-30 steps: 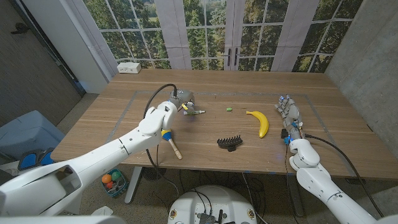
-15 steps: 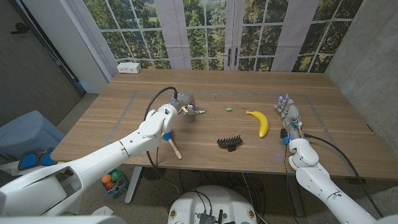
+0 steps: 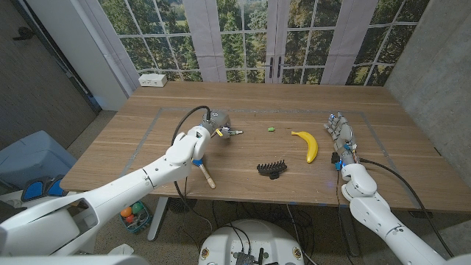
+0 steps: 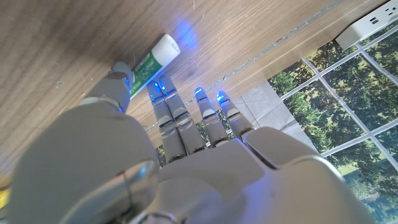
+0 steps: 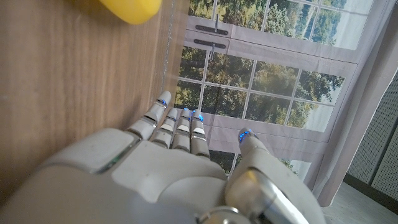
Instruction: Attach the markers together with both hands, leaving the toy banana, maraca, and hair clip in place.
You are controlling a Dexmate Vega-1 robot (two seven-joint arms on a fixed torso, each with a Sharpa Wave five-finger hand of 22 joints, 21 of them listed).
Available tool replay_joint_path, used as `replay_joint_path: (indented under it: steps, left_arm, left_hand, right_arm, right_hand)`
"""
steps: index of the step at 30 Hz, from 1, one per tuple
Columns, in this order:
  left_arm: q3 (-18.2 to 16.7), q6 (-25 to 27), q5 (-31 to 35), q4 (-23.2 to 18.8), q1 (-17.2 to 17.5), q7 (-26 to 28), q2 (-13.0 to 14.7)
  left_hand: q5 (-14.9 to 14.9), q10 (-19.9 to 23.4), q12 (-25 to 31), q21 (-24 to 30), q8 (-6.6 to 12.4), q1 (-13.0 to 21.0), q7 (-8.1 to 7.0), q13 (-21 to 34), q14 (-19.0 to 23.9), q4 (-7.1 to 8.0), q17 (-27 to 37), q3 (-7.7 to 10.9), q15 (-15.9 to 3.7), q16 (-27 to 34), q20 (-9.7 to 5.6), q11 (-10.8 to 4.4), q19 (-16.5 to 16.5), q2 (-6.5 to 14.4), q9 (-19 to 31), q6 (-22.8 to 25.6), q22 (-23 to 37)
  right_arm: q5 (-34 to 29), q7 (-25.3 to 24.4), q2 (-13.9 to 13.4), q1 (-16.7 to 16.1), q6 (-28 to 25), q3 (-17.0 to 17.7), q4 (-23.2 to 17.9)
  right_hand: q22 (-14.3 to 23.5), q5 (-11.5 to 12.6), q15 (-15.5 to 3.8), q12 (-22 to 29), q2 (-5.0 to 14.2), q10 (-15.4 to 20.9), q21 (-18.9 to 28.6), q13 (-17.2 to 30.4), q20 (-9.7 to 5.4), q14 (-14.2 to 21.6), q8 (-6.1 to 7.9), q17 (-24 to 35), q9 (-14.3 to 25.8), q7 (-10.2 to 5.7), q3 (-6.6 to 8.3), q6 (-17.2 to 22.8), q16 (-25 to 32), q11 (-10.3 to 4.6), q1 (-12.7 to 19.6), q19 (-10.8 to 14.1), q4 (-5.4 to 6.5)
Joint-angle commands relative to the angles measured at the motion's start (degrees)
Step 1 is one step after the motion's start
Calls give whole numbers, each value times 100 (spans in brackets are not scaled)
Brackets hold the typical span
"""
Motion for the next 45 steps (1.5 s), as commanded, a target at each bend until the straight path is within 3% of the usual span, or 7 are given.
replay_joint_path:
  steps: [1,9,22,26,34,38,45]
  left_arm:
    - [81,17,76,148,-56,-10,-51]
    - [144,39,103,241,-103,-73,-96]
    - [259,13,4,388,-257,-469,-143]
    - [243,-43,-86,456,-230,-339,-147]
    - [235,-184,-277,740,-136,216,-211]
    - [182,-181,-394,903,-2,740,-283]
    - [-57,-384,-1031,1128,217,1508,-401]
  left_hand:
    - [23,12,-29,-5,-26,113,-45,12,47,-8,17,4,-950,-17,2,-31,51,29,10,-22,14]
    - [41,-68,-86,-42,-151,328,-24,35,65,42,31,89,-981,-48,64,-14,89,390,32,-120,20]
    - [26,62,-65,-101,-176,211,-31,56,67,116,35,-23,-898,-56,71,-15,64,519,50,30,24]
    - [60,917,234,-160,-26,526,-115,203,263,-20,48,-90,-931,-2,45,-36,179,695,109,605,16]
    - [122,1679,427,-179,193,1231,-137,287,771,-88,88,-189,-1035,149,-91,-28,493,820,179,1256,12]
    - [170,2092,563,-129,368,1765,-139,436,1302,-74,144,-285,-1101,315,-282,-10,850,735,274,1560,18]
    - [337,2353,790,-120,455,2148,-37,697,2012,-38,329,-497,-1129,596,-434,33,1125,513,221,2032,36]
  right_arm:
    - [-16,-19,8,25,-13,-14,28]
    - [-54,-68,1,23,-13,-12,28]
    - [-147,-171,-7,30,-23,-18,20]
    - [-172,-210,-9,24,-33,-19,11]
    - [-275,-301,-42,6,-56,-26,-18]
    - [-294,-341,-49,-6,-65,-15,-31]
    - [-319,-367,-65,-25,-47,4,-47]
  right_hand:
    - [7,-20,-101,41,48,41,-7,17,-104,46,4,-5,15,8,14,61,35,-3,-23,60,-35]
    - [7,-20,-103,45,49,56,-21,18,-105,51,3,-6,15,5,12,65,38,-1,-34,70,-38]
    - [8,-19,-105,46,53,69,-42,18,-102,56,6,-9,16,-20,9,82,41,-2,-52,88,-40]
    - [8,-19,-102,43,56,64,-52,18,-103,57,6,-10,16,-29,10,85,41,-13,-54,92,-44]
    - [8,-18,-103,41,57,65,-66,18,-101,58,7,-13,17,-31,10,93,41,-4,-60,102,-51]
    - [8,-18,-102,41,57,68,-74,18,-100,60,8,-15,17,-33,12,98,42,2,-60,104,-56]
    - [8,-17,-105,44,58,79,-88,18,-99,63,20,-18,17,-21,13,136,43,-8,-64,113,-63]
